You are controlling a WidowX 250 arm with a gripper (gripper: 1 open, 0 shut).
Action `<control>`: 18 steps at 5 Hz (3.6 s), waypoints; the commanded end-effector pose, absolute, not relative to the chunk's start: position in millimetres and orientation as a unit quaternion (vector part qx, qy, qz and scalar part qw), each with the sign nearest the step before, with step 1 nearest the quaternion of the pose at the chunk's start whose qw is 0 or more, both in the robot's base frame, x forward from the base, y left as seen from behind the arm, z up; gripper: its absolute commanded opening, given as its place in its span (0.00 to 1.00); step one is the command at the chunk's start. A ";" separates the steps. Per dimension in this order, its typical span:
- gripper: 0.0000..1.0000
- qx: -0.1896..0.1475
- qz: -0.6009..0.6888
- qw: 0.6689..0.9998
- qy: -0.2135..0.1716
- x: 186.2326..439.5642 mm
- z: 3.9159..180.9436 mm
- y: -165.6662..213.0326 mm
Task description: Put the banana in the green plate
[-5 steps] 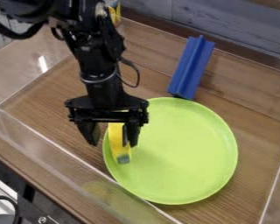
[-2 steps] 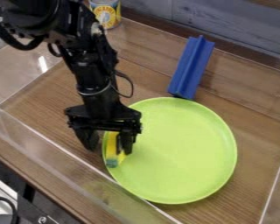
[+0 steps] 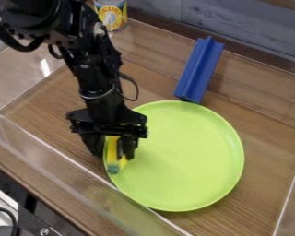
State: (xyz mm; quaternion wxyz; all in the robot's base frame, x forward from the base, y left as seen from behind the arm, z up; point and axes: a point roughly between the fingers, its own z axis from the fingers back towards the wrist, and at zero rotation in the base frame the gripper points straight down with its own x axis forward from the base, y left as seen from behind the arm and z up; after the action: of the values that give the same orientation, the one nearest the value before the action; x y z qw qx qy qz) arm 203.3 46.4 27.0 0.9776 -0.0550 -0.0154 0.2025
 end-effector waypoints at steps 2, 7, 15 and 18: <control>0.00 -0.048 0.176 0.983 -0.026 198.3 34.9 47.0; 0.00 -0.037 0.255 0.966 -0.022 193.1 21.7 45.5; 0.00 -0.033 0.295 0.955 -0.018 180.7 23.8 9.0; 0.00 -0.033 0.245 0.969 -0.015 181.7 18.1 15.4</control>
State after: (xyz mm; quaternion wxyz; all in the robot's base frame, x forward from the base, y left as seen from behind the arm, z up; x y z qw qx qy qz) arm 183.6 14.4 18.9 0.9660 -0.0357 -0.0201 0.2554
